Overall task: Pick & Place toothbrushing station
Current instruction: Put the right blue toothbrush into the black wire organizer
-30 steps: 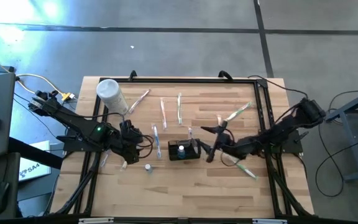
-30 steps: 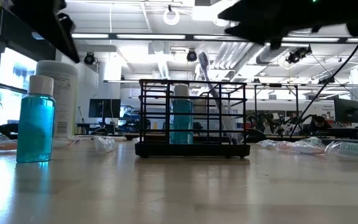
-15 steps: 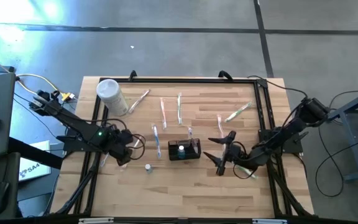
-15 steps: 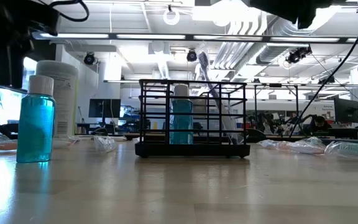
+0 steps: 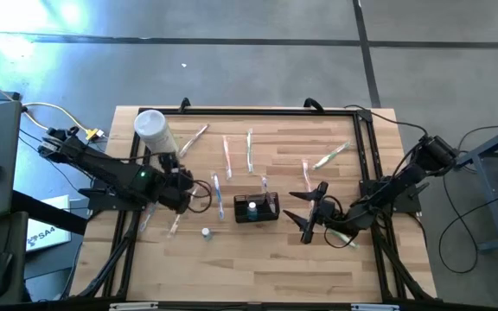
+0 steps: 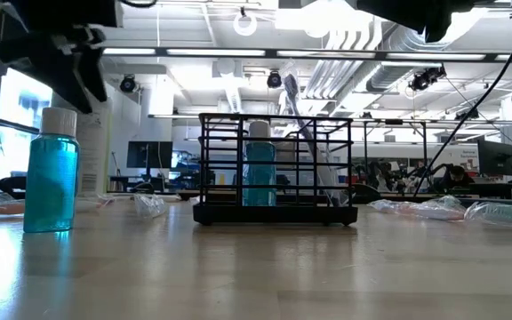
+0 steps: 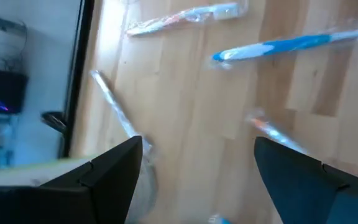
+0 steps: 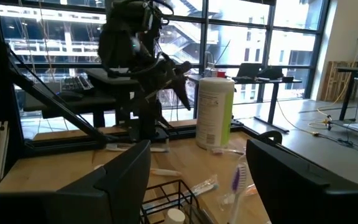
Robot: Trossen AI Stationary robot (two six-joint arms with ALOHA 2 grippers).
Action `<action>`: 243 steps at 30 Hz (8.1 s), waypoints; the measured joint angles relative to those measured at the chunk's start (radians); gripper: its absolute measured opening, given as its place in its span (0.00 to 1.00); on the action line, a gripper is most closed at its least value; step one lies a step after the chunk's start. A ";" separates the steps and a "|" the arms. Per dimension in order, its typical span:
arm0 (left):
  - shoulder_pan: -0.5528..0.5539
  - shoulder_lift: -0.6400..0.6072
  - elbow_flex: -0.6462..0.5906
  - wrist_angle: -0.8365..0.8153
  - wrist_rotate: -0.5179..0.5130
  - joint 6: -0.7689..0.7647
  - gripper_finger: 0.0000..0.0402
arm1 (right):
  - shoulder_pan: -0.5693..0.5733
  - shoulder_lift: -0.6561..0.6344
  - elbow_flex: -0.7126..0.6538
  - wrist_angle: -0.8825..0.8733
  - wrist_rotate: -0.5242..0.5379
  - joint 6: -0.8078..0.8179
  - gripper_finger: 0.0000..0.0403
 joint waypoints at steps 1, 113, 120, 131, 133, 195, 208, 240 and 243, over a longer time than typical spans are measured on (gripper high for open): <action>0.027 0.000 0.000 0.012 0.009 0.042 0.76 | 0.000 0.000 0.000 0.000 0.000 -0.001 0.63; 0.222 0.446 0.069 0.417 0.492 1.357 0.00 | -0.196 -0.004 0.000 -0.156 -0.017 -0.086 0.63; 0.145 0.384 0.247 0.167 0.341 1.211 0.00 | -0.163 -0.004 0.000 -0.157 0.095 -0.093 0.63; 0.118 0.191 0.580 0.074 0.427 0.827 0.00 | -0.080 -0.004 0.000 -0.152 0.228 -0.091 0.63; 0.118 0.129 0.591 0.169 0.427 0.780 0.00 | -0.065 -0.004 0.000 -0.149 0.235 -0.089 0.63; 0.079 0.300 -0.490 2.266 0.257 0.311 0.00 | 0.057 -0.004 0.000 -0.111 0.134 0.001 0.63; 0.079 0.331 -0.586 2.374 0.224 0.281 0.00 | 0.057 -0.004 0.000 -0.111 0.130 0.001 0.63; 0.079 0.449 -0.562 2.381 0.274 0.289 0.19 | 0.057 -0.004 0.000 -0.110 0.134 0.001 0.63; 0.079 0.449 -0.562 2.381 0.267 0.289 0.30 | 0.057 -0.004 0.000 -0.110 0.134 0.001 0.63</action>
